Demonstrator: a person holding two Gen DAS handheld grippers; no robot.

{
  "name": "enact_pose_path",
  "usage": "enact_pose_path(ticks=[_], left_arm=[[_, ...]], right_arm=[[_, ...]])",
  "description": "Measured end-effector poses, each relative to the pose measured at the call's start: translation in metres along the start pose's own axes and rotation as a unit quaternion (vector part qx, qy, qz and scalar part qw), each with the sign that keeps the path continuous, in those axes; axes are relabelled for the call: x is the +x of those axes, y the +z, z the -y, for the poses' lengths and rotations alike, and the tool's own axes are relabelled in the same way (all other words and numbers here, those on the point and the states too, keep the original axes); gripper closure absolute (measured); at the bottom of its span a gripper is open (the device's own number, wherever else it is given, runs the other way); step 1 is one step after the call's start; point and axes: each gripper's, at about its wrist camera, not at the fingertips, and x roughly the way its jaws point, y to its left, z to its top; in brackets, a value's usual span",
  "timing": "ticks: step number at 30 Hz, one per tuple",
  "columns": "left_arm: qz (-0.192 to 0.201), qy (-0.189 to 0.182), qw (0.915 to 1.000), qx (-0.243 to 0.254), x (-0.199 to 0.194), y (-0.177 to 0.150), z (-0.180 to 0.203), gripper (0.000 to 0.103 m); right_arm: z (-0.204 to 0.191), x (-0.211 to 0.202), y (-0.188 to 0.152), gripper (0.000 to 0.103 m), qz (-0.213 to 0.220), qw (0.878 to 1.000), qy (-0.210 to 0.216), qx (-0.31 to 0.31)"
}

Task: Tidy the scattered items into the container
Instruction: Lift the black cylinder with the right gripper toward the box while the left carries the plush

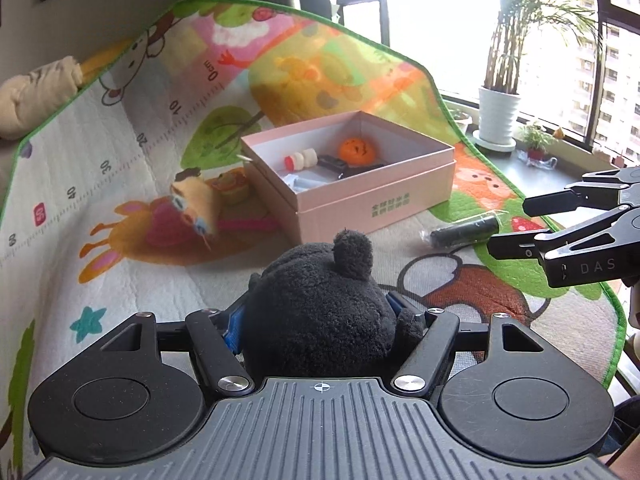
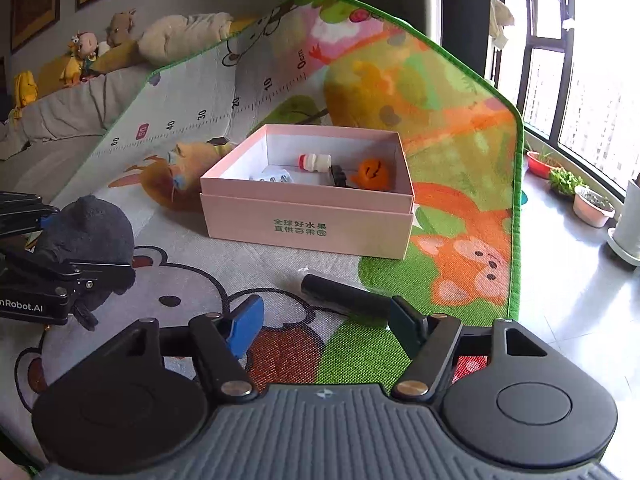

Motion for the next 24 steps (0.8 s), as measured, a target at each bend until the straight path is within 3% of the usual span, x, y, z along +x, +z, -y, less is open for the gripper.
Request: enact_pose_path(ticks=[10,19,21,24], left_arm=[[-0.021,0.004,0.9994,-0.026,0.015,-0.009,-0.01,0.031],[-0.03,0.004,0.9984,-0.048,0.026,-0.016,-0.014,0.022],[-0.031,0.002,0.9982,-0.051,0.026,-0.017,-0.015,0.02],[-0.033,0.001,0.998,-0.055,0.025,-0.019,-0.017,0.017]], right_arm=[[0.012,0.038,-0.012,0.03,-0.041,0.999,-0.026,0.016],[0.039,0.064,-0.004,0.03,-0.041,0.995,-0.087,0.033],[0.035,0.062,0.0,0.016,-0.03,0.997,-0.063,0.044],[0.019,0.063,0.003,0.009,-0.019,0.999,-0.043,0.025]])
